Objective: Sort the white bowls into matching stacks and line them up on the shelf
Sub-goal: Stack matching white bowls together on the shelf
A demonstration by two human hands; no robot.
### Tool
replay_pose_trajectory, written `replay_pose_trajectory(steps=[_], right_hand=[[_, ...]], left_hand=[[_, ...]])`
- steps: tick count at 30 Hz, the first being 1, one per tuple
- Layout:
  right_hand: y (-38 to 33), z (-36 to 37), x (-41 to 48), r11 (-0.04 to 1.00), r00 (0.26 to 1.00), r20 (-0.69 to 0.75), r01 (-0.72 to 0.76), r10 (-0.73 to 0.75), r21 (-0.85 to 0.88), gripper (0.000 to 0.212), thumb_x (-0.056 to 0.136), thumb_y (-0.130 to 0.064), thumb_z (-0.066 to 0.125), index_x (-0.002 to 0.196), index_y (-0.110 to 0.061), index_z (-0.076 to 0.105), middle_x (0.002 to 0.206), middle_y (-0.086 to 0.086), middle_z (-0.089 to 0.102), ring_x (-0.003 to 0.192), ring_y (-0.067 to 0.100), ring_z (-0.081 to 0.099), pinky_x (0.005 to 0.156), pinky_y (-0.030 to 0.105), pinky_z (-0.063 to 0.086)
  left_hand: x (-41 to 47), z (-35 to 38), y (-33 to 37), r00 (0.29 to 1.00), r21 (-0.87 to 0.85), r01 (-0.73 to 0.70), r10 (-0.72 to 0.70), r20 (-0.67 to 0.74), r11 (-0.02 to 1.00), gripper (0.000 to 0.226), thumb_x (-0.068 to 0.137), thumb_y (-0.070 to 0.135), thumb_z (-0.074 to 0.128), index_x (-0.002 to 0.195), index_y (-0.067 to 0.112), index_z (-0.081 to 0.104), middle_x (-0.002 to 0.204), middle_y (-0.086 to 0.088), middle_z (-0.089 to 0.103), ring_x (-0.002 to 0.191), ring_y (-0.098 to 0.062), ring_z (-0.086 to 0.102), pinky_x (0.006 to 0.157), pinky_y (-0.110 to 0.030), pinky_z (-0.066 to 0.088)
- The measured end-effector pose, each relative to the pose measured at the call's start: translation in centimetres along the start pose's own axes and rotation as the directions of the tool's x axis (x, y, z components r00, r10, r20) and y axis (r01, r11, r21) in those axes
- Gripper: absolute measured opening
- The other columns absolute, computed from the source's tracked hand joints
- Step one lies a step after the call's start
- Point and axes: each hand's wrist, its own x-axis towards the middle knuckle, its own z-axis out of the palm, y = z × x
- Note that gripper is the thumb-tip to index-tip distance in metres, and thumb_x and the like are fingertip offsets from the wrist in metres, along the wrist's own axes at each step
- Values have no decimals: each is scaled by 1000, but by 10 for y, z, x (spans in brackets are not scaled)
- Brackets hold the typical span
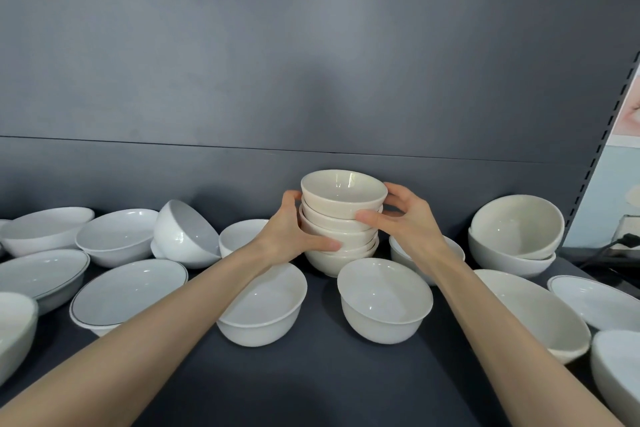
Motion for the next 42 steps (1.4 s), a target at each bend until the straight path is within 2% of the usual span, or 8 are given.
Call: replay_pose_trajectory(steps=[7, 12, 16, 19, 24, 32, 39, 42], right_hand=[[1, -3, -3, 997, 996, 53, -71, 72, -20, 68, 69, -9, 82, 128, -18, 50, 119, -3, 63, 103, 9, 64, 76, 17, 54], [4, -6, -8, 983, 972, 169, -148, 164, -104, 99, 65, -5, 85, 143, -35, 31, 118, -1, 66, 104, 18, 67, 87, 33, 55], [7, -4, -8, 982, 978, 133, -145, 161, -120, 107, 65, -4, 85, 147, -37, 24, 115, 0, 70, 103, 19, 67, 96, 42, 51], [5, -4, -9, 983, 980, 125, -138, 153, -118, 107, 65, -2, 84, 148, -35, 24, 113, 1, 70, 102, 18, 68, 92, 35, 53], [0, -3, -8, 982, 980, 106, -157, 168, -102, 104, 69, -3, 82, 150, -28, 22, 101, -2, 73, 87, 4, 69, 61, 9, 50], [2, -5, -9, 981, 976, 127, -166, 178, -102, 97, 70, -2, 81, 147, -30, 28, 99, 1, 73, 86, 7, 70, 61, 11, 51], [2, -5, -9, 980, 974, 134, -170, 183, -102, 95, 70, -1, 80, 145, -29, 30, 102, 1, 73, 82, 3, 71, 59, 10, 51], [3, -6, -7, 980, 974, 136, -164, 179, -115, 97, 68, -2, 82, 146, -30, 31, 105, 0, 73, 91, 8, 70, 61, 11, 52]], left_hand=[[4, -3, -2, 999, 71, 19, -23, 48, 997, 113, 31, 40, 88, 126, 29, 26, 122, 7, 54, 116, -19, 56, 99, -44, 48], [2, -3, -3, 999, 108, 5, -9, 31, 994, 120, 29, 41, 86, 131, 29, 25, 119, -1, 56, 114, -24, 56, 98, -45, 49], [1, -3, -4, 1000, 109, -5, 6, -9, 994, 117, 29, 44, 87, 130, 29, 30, 116, -8, 60, 109, -27, 60, 95, -47, 50], [1, -3, -4, 1000, 105, -7, 10, -28, 994, 111, 28, 46, 87, 124, 32, 33, 113, -13, 62, 107, -29, 61, 94, -48, 50], [-1, -4, 0, 999, 69, -35, 37, -33, 997, 116, 27, 46, 85, 132, 26, 38, 108, -4, 66, 106, -23, 63, 97, -43, 50], [-1, -5, -1, 998, 71, -51, 53, -29, 996, 119, 30, 46, 85, 137, 22, 40, 107, 2, 68, 104, -19, 65, 96, -39, 51], [-1, -9, -1, 1000, 5, 13, -13, 8, 1000, 58, 63, 7, 87, 112, 8, 57, 108, 0, 68, 108, -19, 64, 95, -32, 51], [1, -10, -3, 1000, 7, 9, -9, -17, 1000, 53, 62, 4, 87, 107, 4, 59, 109, -8, 69, 107, -24, 65, 96, -38, 51]])
